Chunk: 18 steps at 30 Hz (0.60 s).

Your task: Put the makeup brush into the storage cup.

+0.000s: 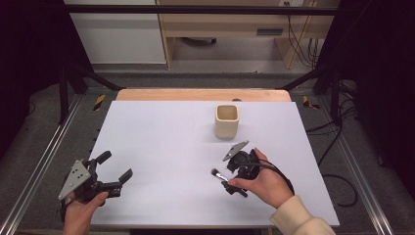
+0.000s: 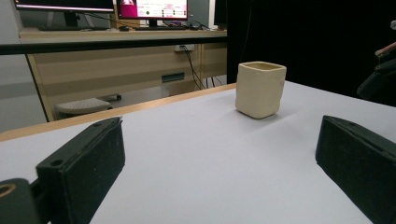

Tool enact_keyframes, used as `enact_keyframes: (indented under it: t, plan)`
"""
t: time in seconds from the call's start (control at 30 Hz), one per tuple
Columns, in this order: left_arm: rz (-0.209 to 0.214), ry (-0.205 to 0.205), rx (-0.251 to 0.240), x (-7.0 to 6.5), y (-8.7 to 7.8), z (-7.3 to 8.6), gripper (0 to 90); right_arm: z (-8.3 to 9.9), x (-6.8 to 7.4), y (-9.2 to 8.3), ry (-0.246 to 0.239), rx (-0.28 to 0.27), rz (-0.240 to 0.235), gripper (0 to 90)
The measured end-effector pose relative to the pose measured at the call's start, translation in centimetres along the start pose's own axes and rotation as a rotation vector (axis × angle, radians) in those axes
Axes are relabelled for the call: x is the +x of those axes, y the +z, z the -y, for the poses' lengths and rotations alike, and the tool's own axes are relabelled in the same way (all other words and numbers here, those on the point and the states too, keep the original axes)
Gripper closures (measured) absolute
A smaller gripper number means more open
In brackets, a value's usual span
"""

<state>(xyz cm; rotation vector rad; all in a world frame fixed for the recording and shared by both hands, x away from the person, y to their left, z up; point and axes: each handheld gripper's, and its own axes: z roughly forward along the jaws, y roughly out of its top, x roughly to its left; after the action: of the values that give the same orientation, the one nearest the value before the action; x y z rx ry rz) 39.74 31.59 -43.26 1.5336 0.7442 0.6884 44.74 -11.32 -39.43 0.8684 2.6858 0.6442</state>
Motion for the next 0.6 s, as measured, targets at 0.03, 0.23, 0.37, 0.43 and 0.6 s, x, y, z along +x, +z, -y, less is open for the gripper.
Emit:
enact_keyframes:
  t: [0.03,0.23,0.37,0.43,0.6]
  plan:
    - [0.001,0.001,0.000,0.0,0.0,0.0,0.9,0.0,0.0,0.2,-0.007,0.001,-0.002,6.8]
    - [0.002,0.003,0.001,0.0,0.0,0.0,0.9,0.0,0.1,1.2,-0.007,0.007,-0.017,7.4]
    - [0.000,0.002,0.000,0.1,0.0,0.0,0.9,-0.1,0.2,1.6,-0.009,0.016,-0.022,7.3]
    - [-0.001,0.000,-0.002,0.1,-0.1,0.0,0.8,-0.2,0.3,1.7,-0.013,0.020,-0.024,7.3]
    - [-0.001,0.002,0.000,0.1,0.0,0.0,0.9,-0.3,0.4,2.0,0.006,0.028,-0.024,7.6]
